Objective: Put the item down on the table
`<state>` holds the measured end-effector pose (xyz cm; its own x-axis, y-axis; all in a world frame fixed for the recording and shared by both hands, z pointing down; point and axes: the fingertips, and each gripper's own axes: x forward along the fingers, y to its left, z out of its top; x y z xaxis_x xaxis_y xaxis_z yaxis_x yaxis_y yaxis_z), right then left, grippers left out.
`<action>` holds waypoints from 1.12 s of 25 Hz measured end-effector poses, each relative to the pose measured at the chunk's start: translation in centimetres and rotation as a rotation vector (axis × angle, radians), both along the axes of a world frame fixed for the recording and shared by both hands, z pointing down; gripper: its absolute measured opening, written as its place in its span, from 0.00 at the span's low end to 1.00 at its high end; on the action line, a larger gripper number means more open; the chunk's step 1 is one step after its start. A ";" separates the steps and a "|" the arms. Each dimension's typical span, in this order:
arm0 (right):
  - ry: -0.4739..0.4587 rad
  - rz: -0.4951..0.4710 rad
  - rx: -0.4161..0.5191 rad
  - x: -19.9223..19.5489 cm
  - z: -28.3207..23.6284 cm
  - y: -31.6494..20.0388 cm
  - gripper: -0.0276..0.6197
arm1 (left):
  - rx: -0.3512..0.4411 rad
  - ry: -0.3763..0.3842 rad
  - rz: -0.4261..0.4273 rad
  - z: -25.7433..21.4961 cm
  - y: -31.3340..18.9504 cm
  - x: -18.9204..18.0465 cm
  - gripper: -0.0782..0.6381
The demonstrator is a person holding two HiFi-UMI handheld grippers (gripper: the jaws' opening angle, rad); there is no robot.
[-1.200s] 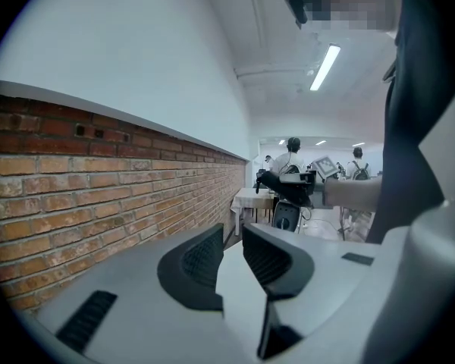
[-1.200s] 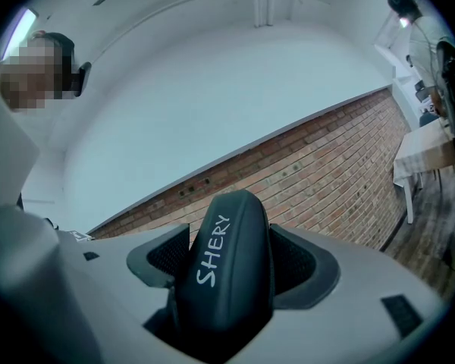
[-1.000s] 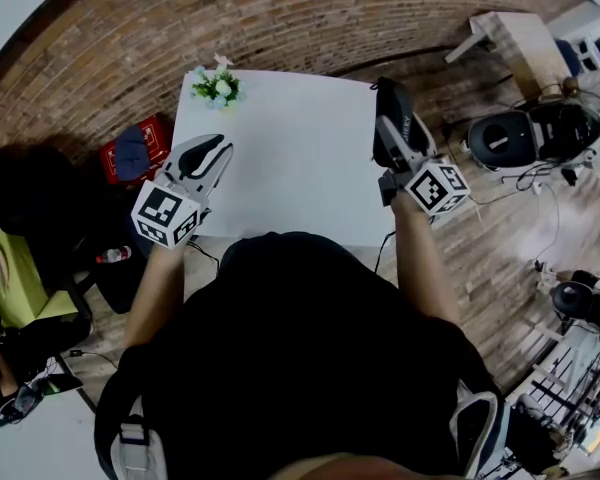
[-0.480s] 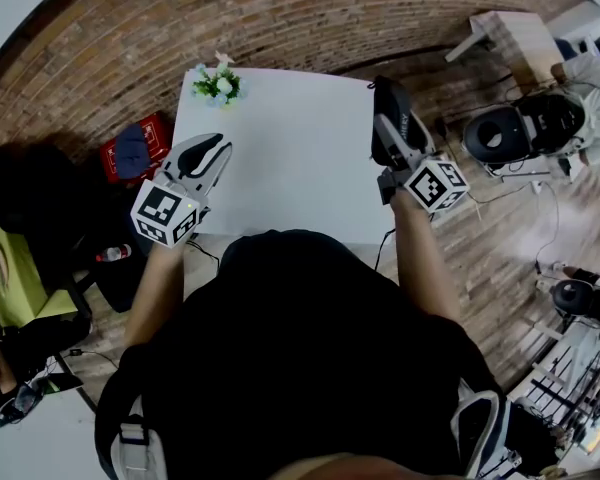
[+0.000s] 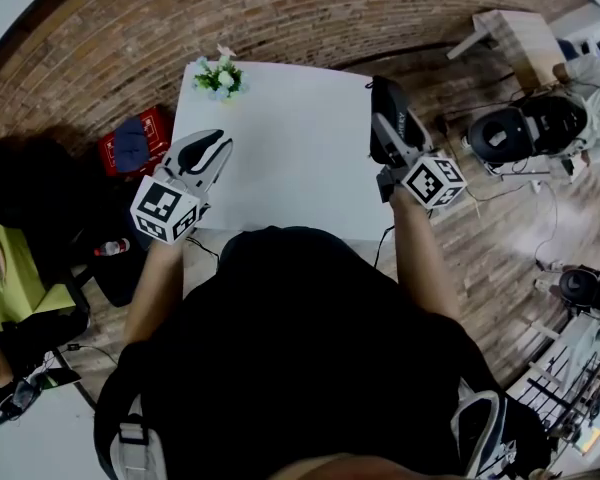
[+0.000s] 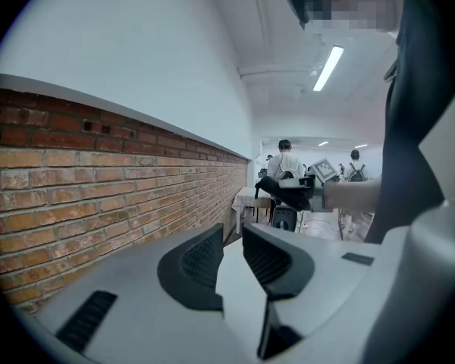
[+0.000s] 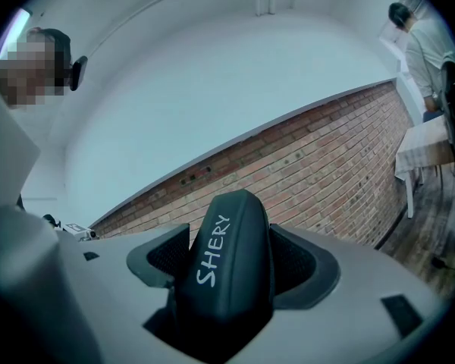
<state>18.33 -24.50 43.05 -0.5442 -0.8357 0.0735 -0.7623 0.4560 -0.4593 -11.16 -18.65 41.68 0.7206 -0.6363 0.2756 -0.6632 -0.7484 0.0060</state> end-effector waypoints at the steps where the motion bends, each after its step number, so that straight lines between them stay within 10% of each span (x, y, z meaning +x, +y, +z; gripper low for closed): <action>1: 0.002 0.000 -0.010 0.0 0.5 0.0 0.57 | -0.003 -0.002 0.002 0.1 0.1 0.0 0.23; 28: 0.178 -0.070 -0.174 -2.6 12.3 -0.2 0.57 | -0.066 -0.023 0.001 2.4 1.3 -0.5 0.23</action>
<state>15.72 -24.73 55.38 -0.5658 -0.7627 0.3133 -0.8077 0.4362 -0.3967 -11.65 -17.36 44.05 0.7143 -0.6153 0.3335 -0.6628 -0.7477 0.0400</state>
